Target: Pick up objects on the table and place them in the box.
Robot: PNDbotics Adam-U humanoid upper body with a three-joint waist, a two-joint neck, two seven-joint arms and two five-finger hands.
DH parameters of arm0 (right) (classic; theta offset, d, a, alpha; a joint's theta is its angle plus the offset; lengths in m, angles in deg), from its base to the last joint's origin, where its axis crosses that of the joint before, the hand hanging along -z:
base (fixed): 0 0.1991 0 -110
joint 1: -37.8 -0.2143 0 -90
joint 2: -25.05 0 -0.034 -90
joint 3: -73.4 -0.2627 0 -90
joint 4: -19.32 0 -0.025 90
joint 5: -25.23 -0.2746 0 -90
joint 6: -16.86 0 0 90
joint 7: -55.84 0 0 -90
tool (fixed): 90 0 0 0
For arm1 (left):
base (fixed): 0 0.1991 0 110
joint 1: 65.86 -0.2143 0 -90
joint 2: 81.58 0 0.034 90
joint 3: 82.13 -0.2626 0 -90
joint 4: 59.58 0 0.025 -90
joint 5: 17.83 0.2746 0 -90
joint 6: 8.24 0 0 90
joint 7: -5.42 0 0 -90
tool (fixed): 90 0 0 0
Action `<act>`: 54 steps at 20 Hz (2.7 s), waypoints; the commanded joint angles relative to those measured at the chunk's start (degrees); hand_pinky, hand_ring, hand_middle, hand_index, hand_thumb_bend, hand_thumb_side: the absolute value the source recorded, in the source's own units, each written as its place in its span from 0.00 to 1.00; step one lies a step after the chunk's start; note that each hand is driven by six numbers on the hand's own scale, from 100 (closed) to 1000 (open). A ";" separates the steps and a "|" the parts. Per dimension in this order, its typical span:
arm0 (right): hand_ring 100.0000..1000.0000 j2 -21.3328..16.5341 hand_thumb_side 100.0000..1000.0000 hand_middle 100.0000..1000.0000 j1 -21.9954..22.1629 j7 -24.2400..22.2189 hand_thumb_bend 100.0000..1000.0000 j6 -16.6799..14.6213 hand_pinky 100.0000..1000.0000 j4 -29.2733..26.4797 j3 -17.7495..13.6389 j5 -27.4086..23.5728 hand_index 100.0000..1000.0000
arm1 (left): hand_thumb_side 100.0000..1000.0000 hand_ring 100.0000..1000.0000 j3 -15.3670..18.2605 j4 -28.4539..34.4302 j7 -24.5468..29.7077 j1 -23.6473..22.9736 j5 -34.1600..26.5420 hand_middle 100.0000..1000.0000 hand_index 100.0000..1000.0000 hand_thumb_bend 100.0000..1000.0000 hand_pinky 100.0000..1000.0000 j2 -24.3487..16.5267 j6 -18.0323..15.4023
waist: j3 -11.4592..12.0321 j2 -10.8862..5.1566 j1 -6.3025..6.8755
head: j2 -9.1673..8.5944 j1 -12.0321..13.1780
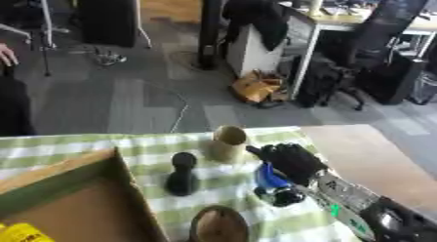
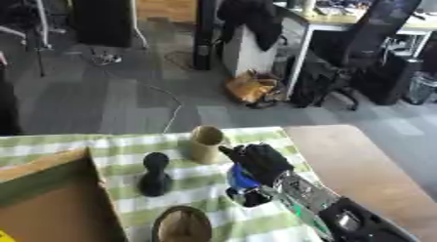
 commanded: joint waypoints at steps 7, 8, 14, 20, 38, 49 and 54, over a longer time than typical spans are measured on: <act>0.30 -1.44 0.27 0.40 -1.29 8.99 0.22 2.32 0.00 -0.77 -0.29 3.52 0.47 | 1.00 1.00 -0.24 1.07 0.58 0.71 -0.64 0.97 0.79 0.09 0.75 -0.36 0.18 | 0.25 -0.76 -0.06 | -0.83 -1.05; 0.30 -1.51 0.27 0.40 -1.25 9.80 0.23 2.42 0.00 -0.84 -0.33 3.64 0.46 | 1.00 1.00 -0.25 1.07 0.62 0.75 -0.67 0.97 0.79 0.09 0.75 -0.36 0.20 | 0.26 -0.73 -0.04 | -0.85 -1.10; 0.26 -2.75 0.25 0.38 -1.42 13.46 0.25 2.96 0.00 -2.32 -0.82 3.25 0.46 | 1.00 1.00 -0.28 1.07 0.74 0.83 -0.83 0.97 0.79 0.09 0.75 -0.45 0.41 | 0.09 -0.62 0.14 | -0.45 -1.62; 0.20 -4.17 0.24 0.38 -2.49 14.01 0.25 3.56 0.00 -4.62 -0.67 2.44 0.46 | 1.00 1.00 -0.27 1.07 0.94 0.72 -0.83 0.97 0.79 0.09 0.75 -0.34 0.67 | -0.45 -0.87 0.57 | -0.59 -1.44; 0.05 -7.53 0.19 0.29 -0.34 12.84 0.39 4.14 0.00 -26.08 -5.21 -19.41 0.45 | 1.00 1.00 0.85 1.07 0.22 -2.62 1.70 0.96 0.79 0.10 0.76 0.17 -0.69 | -4.68 -5.74 -0.58 | 5.73 20.04; 0.02 -8.05 0.15 0.24 -1.48 15.10 0.48 -3.68 0.00 -26.46 -6.44 -35.57 0.45 | 1.00 1.00 1.00 1.07 -0.34 -4.70 3.12 0.96 0.79 0.11 0.77 0.38 -1.91 | -5.89 -8.20 -2.42 | 11.21 25.69; 0.00 -7.83 0.13 0.22 -1.69 15.20 0.51 -4.98 0.00 -26.46 -6.78 -40.13 0.45 | 1.00 1.00 0.64 1.07 -0.02 -4.71 3.14 0.96 0.79 0.11 0.77 0.26 -2.42 | -4.38 -8.19 -3.86 | 11.65 24.90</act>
